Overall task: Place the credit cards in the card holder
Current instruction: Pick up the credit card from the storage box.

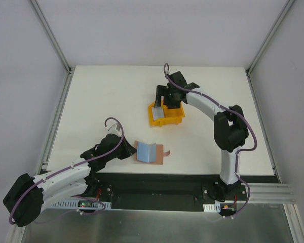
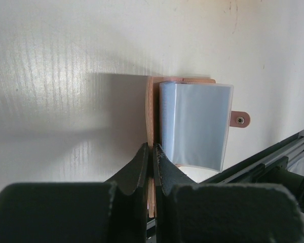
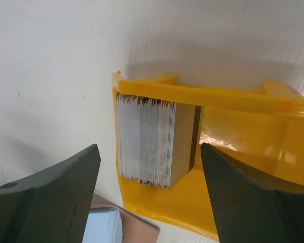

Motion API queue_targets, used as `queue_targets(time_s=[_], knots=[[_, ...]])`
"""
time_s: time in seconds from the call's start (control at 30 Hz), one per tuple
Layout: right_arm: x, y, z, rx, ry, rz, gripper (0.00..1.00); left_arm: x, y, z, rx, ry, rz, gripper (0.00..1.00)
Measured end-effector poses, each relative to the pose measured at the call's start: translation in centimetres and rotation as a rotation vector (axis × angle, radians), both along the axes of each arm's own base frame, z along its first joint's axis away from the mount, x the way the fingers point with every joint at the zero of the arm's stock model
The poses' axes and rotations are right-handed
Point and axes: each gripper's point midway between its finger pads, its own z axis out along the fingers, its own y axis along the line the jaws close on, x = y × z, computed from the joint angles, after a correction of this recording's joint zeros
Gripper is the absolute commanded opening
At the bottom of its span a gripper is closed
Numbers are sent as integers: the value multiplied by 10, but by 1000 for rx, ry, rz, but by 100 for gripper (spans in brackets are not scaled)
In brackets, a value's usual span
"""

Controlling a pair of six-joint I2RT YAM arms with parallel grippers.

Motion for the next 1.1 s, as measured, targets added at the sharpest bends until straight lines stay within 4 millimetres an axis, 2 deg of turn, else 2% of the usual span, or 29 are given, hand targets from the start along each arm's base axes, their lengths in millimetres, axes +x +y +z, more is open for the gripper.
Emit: queue_targets(time_s=[0.2,0.6,0.73,0.93,1.1], knots=[[-2,2,-23,3,65,16,84,0,1,-1,5,4,2,0],[-7,9,-37,45,121,53,83,-1,1,-3,11,10,2,0],[-7,8,-45,44,139,53,76,-1,1,-3,11,11,2,0],[-7,10,-45,57,137,63,65,-2,2,-6,18,18,2,0],[-9,9,-44,72,139,70,51,-2,2,-8,24,25,2,0]])
